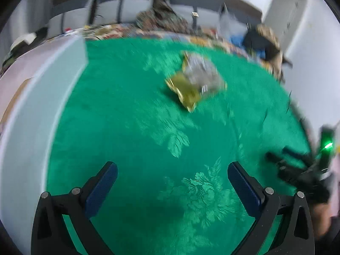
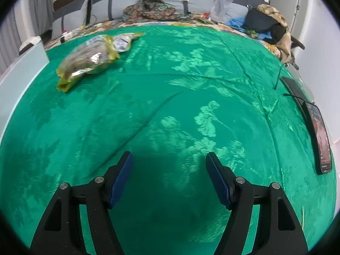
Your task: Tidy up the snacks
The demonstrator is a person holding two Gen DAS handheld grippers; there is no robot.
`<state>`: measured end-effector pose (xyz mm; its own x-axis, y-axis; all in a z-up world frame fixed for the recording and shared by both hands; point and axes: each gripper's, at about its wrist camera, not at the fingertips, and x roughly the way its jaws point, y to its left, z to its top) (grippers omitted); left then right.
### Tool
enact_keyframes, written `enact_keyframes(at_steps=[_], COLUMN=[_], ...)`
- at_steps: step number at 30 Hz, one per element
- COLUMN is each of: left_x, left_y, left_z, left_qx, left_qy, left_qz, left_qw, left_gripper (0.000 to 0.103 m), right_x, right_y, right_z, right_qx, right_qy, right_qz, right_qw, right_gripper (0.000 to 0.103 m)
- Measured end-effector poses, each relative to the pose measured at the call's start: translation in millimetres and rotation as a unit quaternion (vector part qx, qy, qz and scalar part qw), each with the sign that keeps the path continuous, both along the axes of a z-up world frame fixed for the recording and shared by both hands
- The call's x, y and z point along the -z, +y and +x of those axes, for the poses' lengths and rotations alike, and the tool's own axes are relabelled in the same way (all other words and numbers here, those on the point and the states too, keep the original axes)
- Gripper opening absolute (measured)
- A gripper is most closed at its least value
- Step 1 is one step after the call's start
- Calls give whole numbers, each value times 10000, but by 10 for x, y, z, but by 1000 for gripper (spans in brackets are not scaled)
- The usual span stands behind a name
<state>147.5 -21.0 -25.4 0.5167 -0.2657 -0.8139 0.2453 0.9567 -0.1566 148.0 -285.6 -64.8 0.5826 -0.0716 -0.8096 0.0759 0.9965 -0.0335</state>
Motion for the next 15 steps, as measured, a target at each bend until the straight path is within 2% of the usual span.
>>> enact_keyframes(at_steps=[6, 10, 15], left_x=[343, 495, 538], left_y=[-279, -328, -329], left_z=[228, 317, 309], left_qx=[182, 289, 374], left_qy=[-2, -3, -230], left_qz=[377, 591, 676], left_qw=[9991, 9978, 9967], left_gripper=[102, 102, 102], right_x=[87, 82, 84], right_y=[-85, -88, -84], right_z=[-171, -161, -162], right_qx=[6, 32, 39], right_qy=[-247, -238, -238], right_qz=[103, 120, 124], right_qw=[9996, 9996, 9996], right_gripper=[80, 83, 84])
